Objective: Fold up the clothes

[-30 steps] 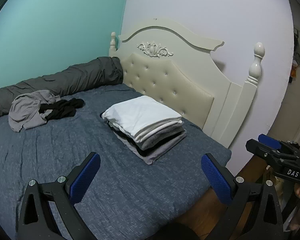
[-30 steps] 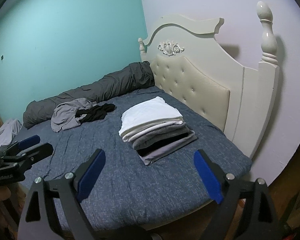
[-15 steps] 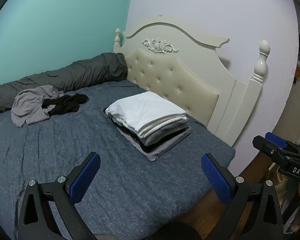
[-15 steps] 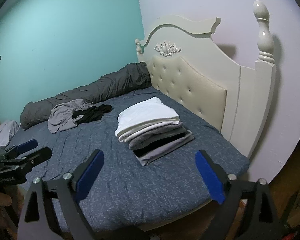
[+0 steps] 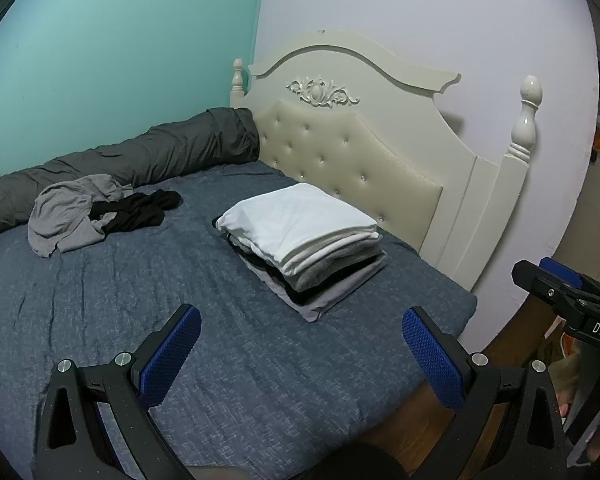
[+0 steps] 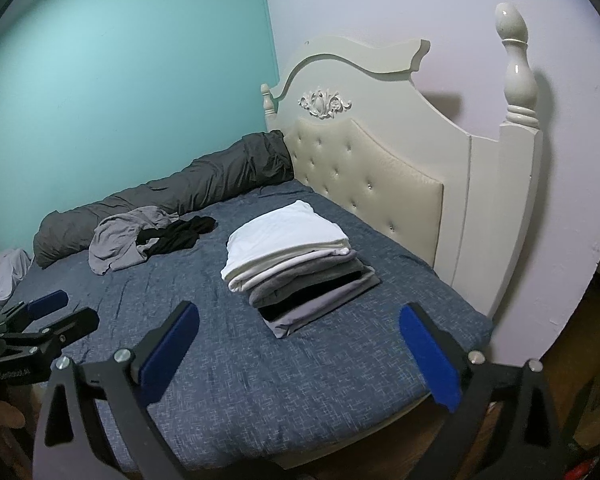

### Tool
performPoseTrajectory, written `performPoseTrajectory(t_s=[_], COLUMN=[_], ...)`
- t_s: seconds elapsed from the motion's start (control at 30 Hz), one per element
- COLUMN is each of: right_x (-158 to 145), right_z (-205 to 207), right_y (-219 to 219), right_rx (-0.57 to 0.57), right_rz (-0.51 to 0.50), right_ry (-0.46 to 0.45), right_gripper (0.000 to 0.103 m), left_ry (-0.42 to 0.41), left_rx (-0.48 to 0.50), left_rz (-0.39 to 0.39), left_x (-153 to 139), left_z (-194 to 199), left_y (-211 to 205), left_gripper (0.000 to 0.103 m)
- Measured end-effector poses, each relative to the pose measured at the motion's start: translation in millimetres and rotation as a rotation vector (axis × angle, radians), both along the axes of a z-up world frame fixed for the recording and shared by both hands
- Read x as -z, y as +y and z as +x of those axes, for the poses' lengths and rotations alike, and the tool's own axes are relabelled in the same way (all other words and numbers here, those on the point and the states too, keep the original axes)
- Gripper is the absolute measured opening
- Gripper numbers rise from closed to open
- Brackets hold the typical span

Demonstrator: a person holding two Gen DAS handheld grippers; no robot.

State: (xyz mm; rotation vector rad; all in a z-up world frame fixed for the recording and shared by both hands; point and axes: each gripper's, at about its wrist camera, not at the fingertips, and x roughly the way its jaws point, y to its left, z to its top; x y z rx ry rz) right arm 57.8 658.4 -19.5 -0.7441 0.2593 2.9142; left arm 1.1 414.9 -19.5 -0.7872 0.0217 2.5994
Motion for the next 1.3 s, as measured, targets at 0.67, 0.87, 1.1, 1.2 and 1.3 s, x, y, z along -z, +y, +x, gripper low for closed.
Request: performPoseTrajectory(t_s=[0.67, 0.87, 1.1, 1.2, 1.3], right_x=[8, 10, 10, 10, 11], right_z=[-2, -2, -2, -2, -2], right_y=[-3, -3, -2, -2, -1], right_rx=[-0.003, -0.004, -0.002, -0.002, -0.001], right_rz=[-0.005, -0.01, -0.012, -0.013, -0.015], right_ry=[-0.022, -0.029, -0.027, -0.029, -0.029], right_gripper=[0.101, 0.101, 0.101, 0.101, 0.102], left_ry=[0.009, 0.012, 0.011, 0.011, 0.001], left_rx=[-0.022, -0.023, -0.03, -0.031, -0.029], left_rz=[-0.017, -0.018, -0.01, -0.011, -0.014], left_x=[3, 3, 4, 4, 5], left_z=[1, 1, 1, 1, 1], left_y=[-1, -3, -5, -6, -5], left_gripper=[0.103, 0.103, 0.103, 0.103, 0.103])
